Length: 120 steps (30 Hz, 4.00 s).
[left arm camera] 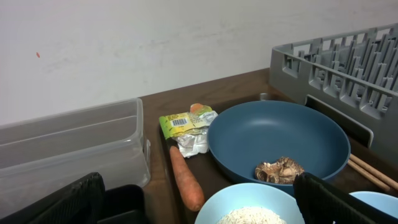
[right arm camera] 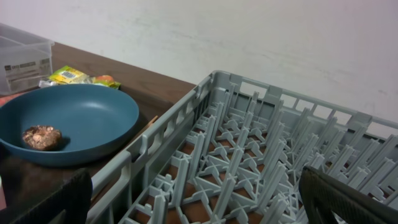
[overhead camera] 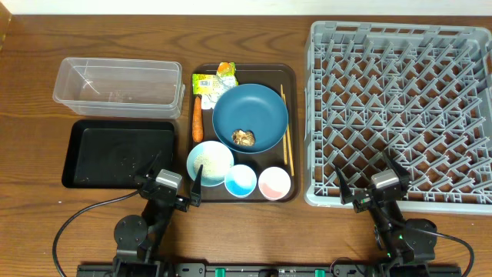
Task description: Sort waste into correct bins and load items into the dishwasher rack
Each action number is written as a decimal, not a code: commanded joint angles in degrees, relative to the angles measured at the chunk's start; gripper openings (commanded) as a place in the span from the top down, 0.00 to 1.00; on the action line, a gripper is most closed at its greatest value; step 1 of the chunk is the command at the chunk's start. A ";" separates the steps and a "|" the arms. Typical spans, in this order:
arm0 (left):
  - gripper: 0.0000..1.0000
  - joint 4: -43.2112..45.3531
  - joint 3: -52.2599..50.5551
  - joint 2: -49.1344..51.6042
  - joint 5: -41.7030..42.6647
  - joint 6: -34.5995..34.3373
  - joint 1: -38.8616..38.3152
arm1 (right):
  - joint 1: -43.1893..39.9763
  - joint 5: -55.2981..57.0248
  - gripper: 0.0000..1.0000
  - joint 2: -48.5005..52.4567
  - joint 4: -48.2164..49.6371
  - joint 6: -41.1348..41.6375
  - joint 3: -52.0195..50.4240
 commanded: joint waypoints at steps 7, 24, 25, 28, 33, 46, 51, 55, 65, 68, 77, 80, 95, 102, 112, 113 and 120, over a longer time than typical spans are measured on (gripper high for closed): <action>0.02 -2.10 -0.94 -0.04 0.94 0.35 -0.09 | -1.03 0.61 0.01 -0.07 -0.04 -0.20 -0.26; 0.02 -2.10 -0.94 -0.04 0.94 0.35 -0.09 | -1.03 0.61 0.01 -0.07 -0.04 -0.20 -0.26; 0.02 -2.10 -0.94 -0.04 0.94 0.35 -0.09 | -1.03 0.61 0.01 -0.07 -0.02 -0.20 -0.26; 0.02 -2.10 -0.94 -0.04 0.96 0.35 -0.09 | -1.03 0.61 0.01 -0.07 -0.04 -0.20 -0.26; 0.02 -2.10 -0.94 -0.04 0.94 0.35 -0.09 | -1.03 0.61 0.01 -0.07 -0.04 -0.20 -0.26; 0.02 -2.10 -0.94 -0.04 0.96 0.35 -0.09 | -1.03 0.61 0.01 -0.07 -0.04 -0.20 -0.26; 0.02 -2.10 -0.94 -0.04 0.94 0.35 -0.09 | -1.03 0.61 0.01 -0.07 -0.02 -0.20 -0.26; 0.02 -1.79 -0.94 -0.04 0.96 0.35 -0.09 | -1.03 0.61 0.01 -0.07 -0.04 -0.20 -0.26; 0.02 -1.84 -0.94 -0.04 0.96 0.35 -0.09 | -1.03 0.59 0.01 -0.07 -0.02 -0.20 -0.26; 0.02 -1.68 -0.94 -0.04 1.20 -0.26 -0.09 | -1.03 0.59 0.01 -0.07 0.02 -0.20 -0.26; 0.02 4.33 0.94 -0.04 12.76 -6.80 -0.09 | -1.03 -4.59 0.01 -0.07 0.46 3.78 0.68; 0.02 2.49 4.55 0.26 12.74 -10.56 -0.09 | -1.03 -4.50 0.01 0.04 0.35 10.08 2.47; 0.02 -35.01 49.13 35.12 12.55 -11.32 -0.11 | -1.03 -3.28 0.01 32.57 -28.55 12.41 41.92; 0.02 -48.54 67.87 52.76 14.34 -11.32 -0.11 | -1.03 -4.26 0.01 56.26 -45.20 12.17 66.45; 0.02 -53.83 69.07 60.94 20.59 -19.69 -0.31 | -1.03 -10.36 0.01 66.60 -49.46 14.36 73.79; 0.02 -55.19 69.02 61.42 20.48 -19.67 -0.57 | -1.03 -10.03 0.01 66.69 -49.40 14.38 73.79; 0.02 -62.25 65.18 63.52 13.99 -19.71 -6.84 | -1.07 -6.08 0.01 66.69 -49.48 14.40 73.79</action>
